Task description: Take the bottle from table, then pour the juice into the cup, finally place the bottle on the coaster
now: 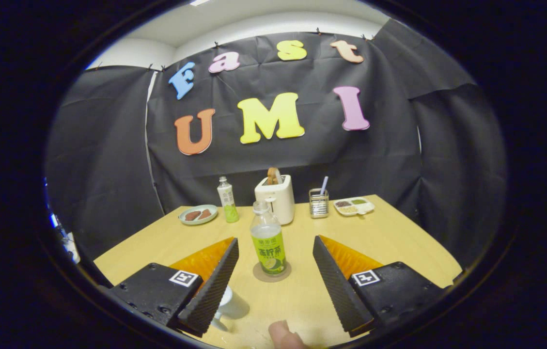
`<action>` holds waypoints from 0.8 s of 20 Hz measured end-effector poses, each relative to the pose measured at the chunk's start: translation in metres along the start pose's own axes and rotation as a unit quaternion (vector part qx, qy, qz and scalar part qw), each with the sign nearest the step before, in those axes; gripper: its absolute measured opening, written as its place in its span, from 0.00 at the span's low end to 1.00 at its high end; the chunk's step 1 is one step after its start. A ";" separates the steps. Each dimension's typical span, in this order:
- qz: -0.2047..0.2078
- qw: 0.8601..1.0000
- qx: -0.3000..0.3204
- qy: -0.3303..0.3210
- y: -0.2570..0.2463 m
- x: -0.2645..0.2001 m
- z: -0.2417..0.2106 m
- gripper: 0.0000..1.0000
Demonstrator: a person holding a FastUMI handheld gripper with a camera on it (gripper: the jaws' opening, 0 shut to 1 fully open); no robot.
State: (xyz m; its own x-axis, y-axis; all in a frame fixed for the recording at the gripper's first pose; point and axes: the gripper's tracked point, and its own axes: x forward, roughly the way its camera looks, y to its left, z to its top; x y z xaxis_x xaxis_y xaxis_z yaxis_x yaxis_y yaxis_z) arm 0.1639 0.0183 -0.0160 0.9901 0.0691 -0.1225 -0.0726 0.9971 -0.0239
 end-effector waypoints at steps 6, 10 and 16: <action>-0.010 0.999 -0.029 -0.011 -0.023 -0.075 -0.003 0.99; -0.017 0.999 -0.042 -0.027 -0.030 -0.112 -0.002 1.00; -0.013 0.999 -0.014 -0.036 -0.029 -0.148 -0.017 0.99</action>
State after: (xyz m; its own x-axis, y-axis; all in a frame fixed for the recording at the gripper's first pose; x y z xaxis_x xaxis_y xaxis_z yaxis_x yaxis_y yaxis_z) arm 0.0175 -0.0211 -0.0143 0.9977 0.0465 -0.0502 -0.0493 0.9973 -0.0549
